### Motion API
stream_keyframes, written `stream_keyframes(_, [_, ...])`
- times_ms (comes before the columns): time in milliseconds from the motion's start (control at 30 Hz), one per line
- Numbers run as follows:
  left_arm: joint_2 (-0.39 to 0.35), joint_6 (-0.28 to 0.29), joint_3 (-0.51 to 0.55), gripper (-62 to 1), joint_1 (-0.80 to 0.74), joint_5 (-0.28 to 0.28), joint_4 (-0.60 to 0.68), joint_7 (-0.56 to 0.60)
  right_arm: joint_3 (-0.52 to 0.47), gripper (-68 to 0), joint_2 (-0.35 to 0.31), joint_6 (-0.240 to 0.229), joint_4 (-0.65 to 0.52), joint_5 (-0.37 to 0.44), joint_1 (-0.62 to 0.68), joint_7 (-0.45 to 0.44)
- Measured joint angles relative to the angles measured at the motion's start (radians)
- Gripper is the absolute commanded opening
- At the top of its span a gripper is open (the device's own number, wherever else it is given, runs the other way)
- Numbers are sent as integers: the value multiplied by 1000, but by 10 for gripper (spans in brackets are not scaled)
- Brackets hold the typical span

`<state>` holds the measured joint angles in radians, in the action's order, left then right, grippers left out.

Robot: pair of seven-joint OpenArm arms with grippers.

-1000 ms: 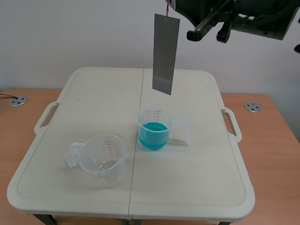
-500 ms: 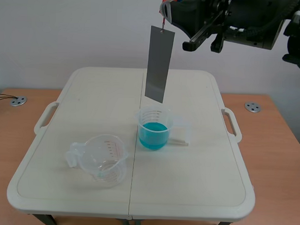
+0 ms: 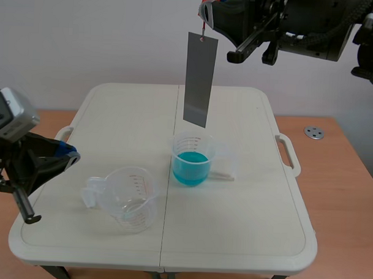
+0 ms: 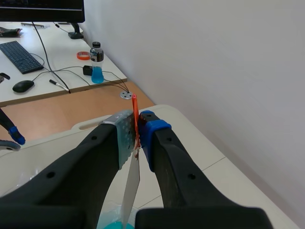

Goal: Hold the metal plate by the orange handle, dip it into the blue solution, take it out and point at it, then put the plate back in the beaker on the left.
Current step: 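Point at the plate with the left hand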

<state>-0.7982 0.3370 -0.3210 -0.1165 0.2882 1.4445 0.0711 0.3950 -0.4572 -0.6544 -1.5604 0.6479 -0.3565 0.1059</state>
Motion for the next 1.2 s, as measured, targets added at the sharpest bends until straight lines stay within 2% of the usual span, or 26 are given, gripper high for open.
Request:
stream_keyframes(167, [68,0,-114,-526,127,-2,0,-44,0,-662,0,0,0,0,0,0])
stream_keyframes(300, [130,-1,-176,-525,201,-27,0,-85,0,-662,0,0,0,0,0,0])
stream_keyframes(433, [206,-22,-214,-525,257,-55,-17,-101,0,-662,0,0,0,0,0,0])
stream_keyframes(567, [285,-45,-227,-525,305,-58,-68,-132,0,-662,0,0,0,0,0,0])
stream_keyframes(700, [344,-45,-238,-525,346,-115,-126,-147,0,-662,0,0,0,0,0,0])
stream_keyframes(833, [383,-62,-255,-525,370,-161,-169,-152,0,-662,0,0,0,0,0,0])
stream_keyframes(967, [412,-63,-266,-526,392,-182,-201,-166,0,-662,0,0,0,0,0,0])
stream_keyframes(1200, [418,-64,-266,-526,402,-184,-208,-166,0,-662,0,0,0,0,0,0])
